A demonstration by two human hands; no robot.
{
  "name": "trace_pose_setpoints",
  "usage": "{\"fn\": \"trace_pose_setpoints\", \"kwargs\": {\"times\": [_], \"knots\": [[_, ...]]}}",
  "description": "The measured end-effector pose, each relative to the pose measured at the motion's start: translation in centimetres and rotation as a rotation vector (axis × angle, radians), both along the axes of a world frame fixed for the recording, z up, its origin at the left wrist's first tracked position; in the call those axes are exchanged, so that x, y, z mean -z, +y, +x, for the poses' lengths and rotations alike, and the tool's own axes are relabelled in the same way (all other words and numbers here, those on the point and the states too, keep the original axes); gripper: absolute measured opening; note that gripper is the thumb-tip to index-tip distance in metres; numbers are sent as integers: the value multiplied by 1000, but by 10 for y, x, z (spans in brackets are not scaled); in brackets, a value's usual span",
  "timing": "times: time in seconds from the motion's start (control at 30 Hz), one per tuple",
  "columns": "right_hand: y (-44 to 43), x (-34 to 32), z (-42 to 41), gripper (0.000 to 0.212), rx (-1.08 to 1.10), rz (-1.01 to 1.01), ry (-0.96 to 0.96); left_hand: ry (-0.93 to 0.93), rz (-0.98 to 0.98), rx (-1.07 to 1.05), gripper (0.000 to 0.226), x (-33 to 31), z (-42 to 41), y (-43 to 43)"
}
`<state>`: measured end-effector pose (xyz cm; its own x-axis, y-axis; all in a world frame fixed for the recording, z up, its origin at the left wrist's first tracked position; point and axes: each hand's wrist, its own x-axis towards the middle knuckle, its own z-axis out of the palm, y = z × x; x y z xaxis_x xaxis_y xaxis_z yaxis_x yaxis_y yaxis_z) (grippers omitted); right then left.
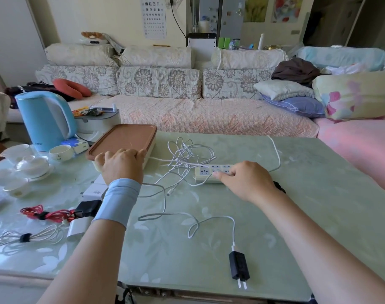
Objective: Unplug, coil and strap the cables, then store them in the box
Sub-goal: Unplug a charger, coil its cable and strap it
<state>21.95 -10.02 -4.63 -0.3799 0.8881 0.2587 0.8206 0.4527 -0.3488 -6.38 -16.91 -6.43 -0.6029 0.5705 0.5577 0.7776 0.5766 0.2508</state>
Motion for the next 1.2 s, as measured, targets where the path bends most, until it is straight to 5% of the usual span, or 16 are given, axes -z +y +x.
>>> {"fn": "trace_pose_setpoints", "kwargs": {"times": [0.13,0.23,0.3,0.4,0.5,0.57,0.63,0.8,1.0,1.13,1.2], "knots": [[-9,6,-9,57,-107,-130,22,-32,-116,109,24,2,19,7],[-15,5,-22,32,-147,-103,7,7,169,558,58,-5,52,12],[-17,7,-29,10,-178,-103,33,-142,257,832,63,-16,81,9],[-17,16,-32,22,-218,-64,152,-372,252,1015,45,-16,113,9],[-15,18,-28,24,-202,-37,305,-494,0,826,24,-11,116,13],[-11,18,-22,26,-164,87,223,-507,-251,718,19,-16,112,14],[-10,18,-20,23,-134,225,79,-490,-346,646,39,-23,109,13],[-9,16,-28,17,-216,314,124,-276,-27,532,57,-32,106,5],[-23,4,-24,9,-474,-222,489,-538,302,585,54,-30,66,3],[-25,2,-25,11,-459,-303,440,-479,456,489,47,-32,61,1],[-22,2,-21,12,-385,-364,258,-368,495,367,50,-36,52,-2]]}}
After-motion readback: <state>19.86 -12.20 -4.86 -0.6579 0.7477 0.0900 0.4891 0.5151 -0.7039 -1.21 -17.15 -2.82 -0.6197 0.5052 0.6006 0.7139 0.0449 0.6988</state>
